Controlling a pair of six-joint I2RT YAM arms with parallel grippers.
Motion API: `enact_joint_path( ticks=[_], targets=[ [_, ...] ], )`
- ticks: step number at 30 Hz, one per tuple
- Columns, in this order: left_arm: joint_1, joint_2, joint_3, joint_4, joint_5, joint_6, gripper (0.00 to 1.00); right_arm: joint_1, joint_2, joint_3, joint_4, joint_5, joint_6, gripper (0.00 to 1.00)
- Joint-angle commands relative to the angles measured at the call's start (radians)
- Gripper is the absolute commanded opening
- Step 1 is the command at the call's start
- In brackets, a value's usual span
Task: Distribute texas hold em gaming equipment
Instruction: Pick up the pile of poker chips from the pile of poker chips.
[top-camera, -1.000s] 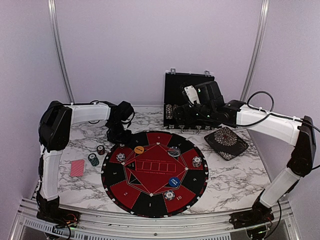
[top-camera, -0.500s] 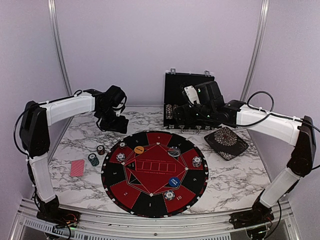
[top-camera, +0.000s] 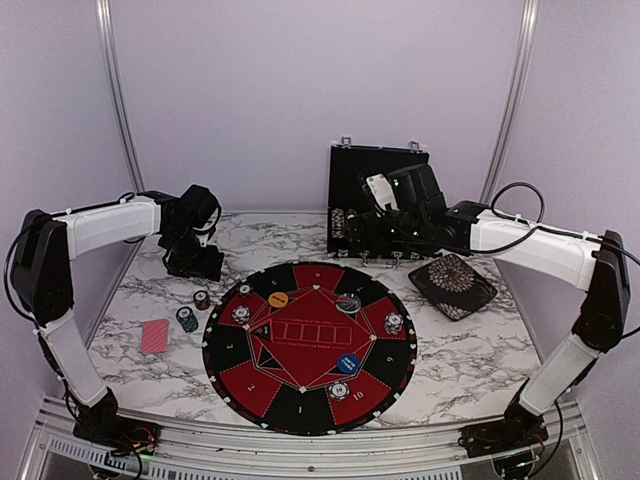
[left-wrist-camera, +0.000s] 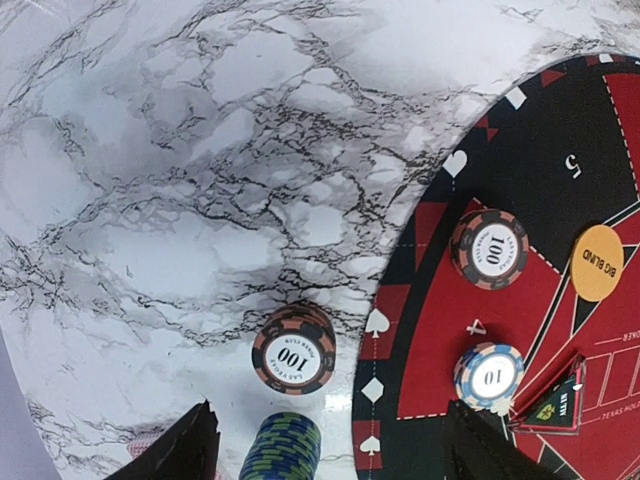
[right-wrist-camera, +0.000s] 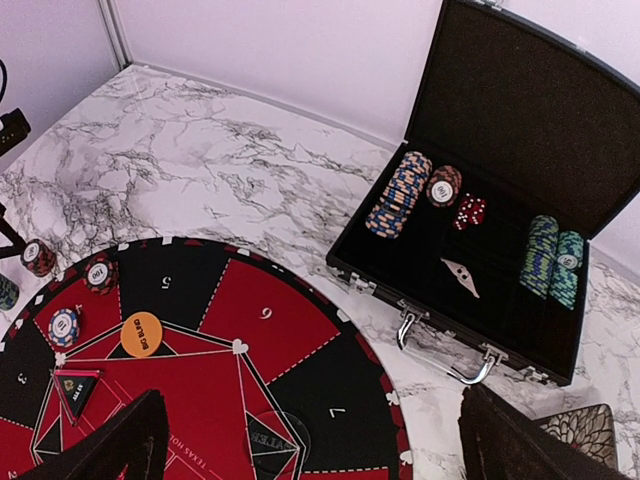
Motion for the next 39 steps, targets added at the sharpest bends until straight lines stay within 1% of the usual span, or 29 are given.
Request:
enact_joint_path(
  ticks=[1,14,39],
  targets=[
    [0.025,-0.054,-0.046,0.004,0.005,-0.004,0.79,-0.007,0.008,0.05,-0.015,-0.011,0.011,0.98],
    [0.072,-0.056,-0.131,0.048,0.057,0.008,0.78,-0.006,0.01,0.052,-0.015,-0.013,0.011,0.98],
    [0.084,-0.018,-0.143,0.068,0.076,0.022,0.75,-0.006,0.023,0.061,-0.023,-0.011,0.008,0.98]
  ],
)
